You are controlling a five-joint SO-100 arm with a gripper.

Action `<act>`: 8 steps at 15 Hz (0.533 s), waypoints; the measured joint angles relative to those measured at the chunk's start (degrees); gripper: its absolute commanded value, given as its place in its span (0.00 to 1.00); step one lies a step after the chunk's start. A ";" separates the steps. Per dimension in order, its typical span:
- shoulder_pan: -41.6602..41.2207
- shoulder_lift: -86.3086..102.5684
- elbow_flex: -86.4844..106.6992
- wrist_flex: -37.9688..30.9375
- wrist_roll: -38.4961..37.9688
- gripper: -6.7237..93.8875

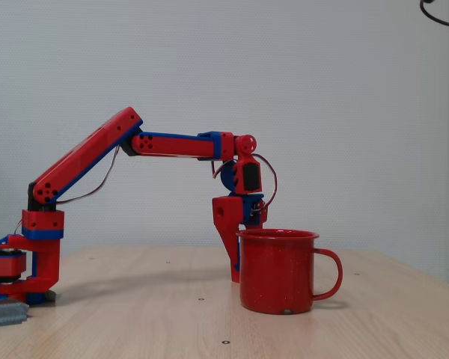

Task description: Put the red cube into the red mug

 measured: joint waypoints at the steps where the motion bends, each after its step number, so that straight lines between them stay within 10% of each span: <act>1: 0.00 0.00 0.00 0.00 0.00 0.07; 8: 4.48 13.27 0.09 8.79 0.79 0.07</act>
